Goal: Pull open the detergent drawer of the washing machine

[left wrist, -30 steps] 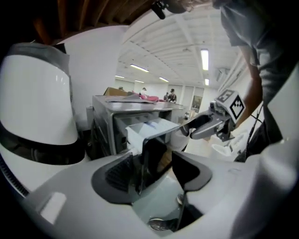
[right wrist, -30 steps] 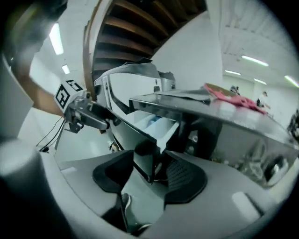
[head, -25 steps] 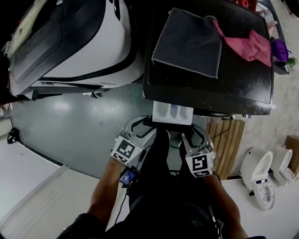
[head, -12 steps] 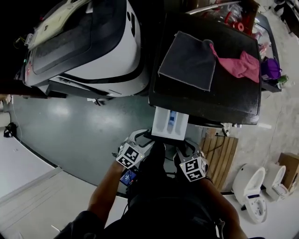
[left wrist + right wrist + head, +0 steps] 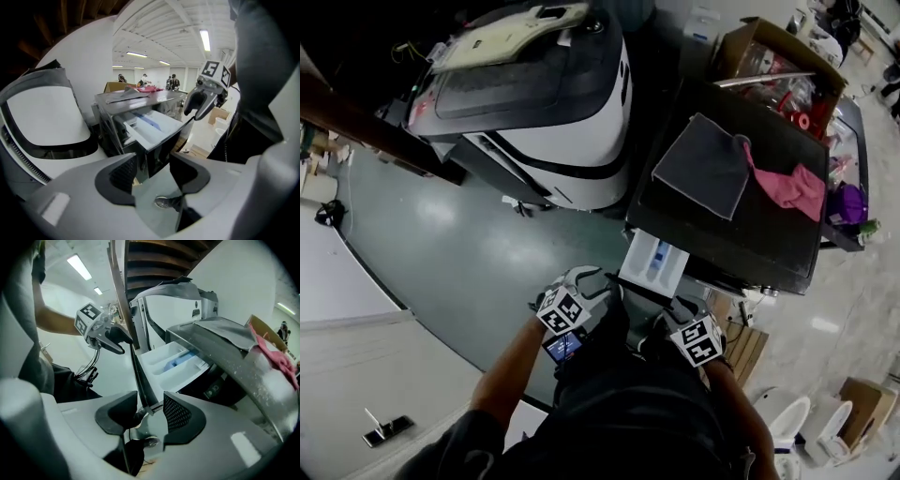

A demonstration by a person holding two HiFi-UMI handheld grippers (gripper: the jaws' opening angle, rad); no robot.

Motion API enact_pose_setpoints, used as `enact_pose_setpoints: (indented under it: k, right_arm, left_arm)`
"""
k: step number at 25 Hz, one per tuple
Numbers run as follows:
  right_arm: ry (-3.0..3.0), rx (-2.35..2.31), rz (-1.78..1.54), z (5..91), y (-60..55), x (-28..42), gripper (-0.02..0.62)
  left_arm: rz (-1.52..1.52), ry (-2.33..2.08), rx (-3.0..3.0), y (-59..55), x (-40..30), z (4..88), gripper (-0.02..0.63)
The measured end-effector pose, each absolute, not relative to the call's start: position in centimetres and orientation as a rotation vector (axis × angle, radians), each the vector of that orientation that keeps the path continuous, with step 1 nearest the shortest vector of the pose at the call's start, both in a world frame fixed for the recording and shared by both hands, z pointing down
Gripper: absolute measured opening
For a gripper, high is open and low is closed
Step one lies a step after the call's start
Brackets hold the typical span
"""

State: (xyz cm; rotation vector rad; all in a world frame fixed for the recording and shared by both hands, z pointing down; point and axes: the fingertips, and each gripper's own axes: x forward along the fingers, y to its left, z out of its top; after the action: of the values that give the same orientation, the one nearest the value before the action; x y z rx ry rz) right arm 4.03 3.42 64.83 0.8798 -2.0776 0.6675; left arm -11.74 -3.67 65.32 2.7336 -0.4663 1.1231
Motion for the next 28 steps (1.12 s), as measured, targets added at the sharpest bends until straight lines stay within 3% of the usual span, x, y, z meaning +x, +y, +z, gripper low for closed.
enact_pose_setpoints:
  k: [10, 19, 28]
  right_arm:
    - [-2.336, 1.122, 0.377, 47.1, -2.4, 8.2, 0.163]
    - [-2.592, 1.440, -0.011, 25.4, -3.1, 11.6, 0.161]
    - [-2.637, 1.750, -0.185, 13.9, 0.4, 17.8, 0.127]
  left_arm:
    - [1.004, -0.878, 2.852, -6.1, -15.2, 52.2, 0.268]
    - [0.689, -1.288, 3.002, -6.8, -14.5, 34.4, 0.268]
    - [0.249, -1.512, 2.948, -4.0, -13.1, 21.9, 0.268]
